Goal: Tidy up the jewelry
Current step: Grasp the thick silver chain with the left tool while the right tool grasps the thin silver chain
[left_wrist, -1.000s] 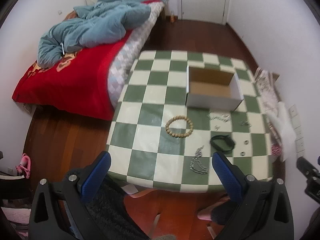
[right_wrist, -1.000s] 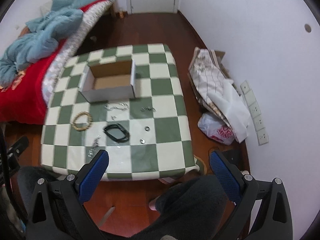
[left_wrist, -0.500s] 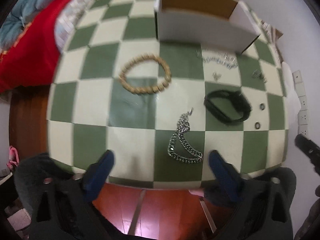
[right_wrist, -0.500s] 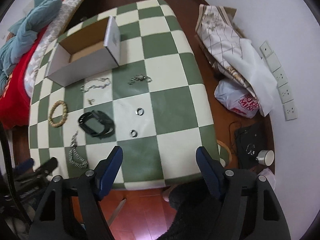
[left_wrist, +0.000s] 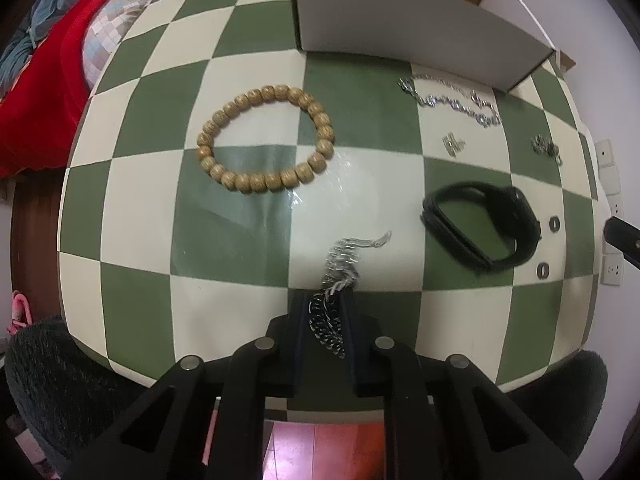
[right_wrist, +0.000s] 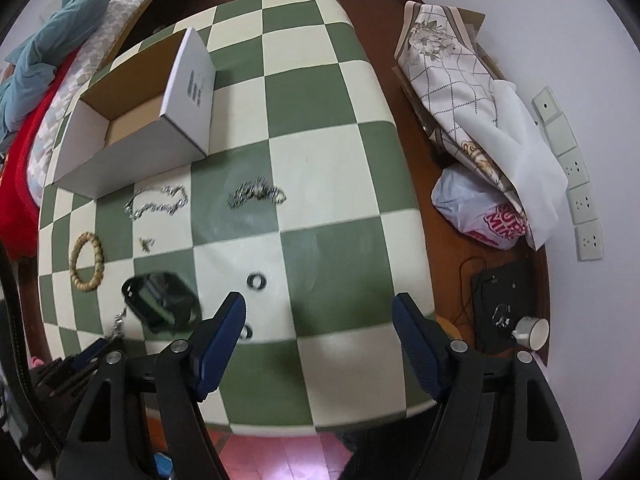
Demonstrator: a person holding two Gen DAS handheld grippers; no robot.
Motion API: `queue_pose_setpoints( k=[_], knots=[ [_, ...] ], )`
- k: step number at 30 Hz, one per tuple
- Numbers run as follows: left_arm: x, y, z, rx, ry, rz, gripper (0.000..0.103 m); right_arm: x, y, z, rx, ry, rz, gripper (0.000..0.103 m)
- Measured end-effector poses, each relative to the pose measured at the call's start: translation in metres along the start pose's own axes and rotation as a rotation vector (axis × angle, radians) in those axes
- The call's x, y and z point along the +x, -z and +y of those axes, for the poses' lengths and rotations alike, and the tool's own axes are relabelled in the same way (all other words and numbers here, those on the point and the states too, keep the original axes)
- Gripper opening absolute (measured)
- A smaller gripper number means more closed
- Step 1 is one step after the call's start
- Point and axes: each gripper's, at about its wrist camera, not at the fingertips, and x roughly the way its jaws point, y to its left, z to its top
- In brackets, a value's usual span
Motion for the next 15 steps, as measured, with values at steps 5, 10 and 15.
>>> queue_pose_setpoints(
  k=[5,10,15],
  knots=[
    [-0.006,0.000,0.001,0.018,-0.018,-0.035,0.012,0.013,-0.015,-0.001,-0.007,0.002,-0.002,0.077],
    [-0.016,-0.004,0.002,0.032,-0.031,-0.062,0.003,0.023,-0.031,-0.002,-0.010,-0.019,-0.013,0.077],
    [-0.022,-0.011,0.016,0.007,-0.059,-0.075,0.001,0.033,-0.049,0.005,-0.036,-0.053,-0.035,0.077]
  ],
)
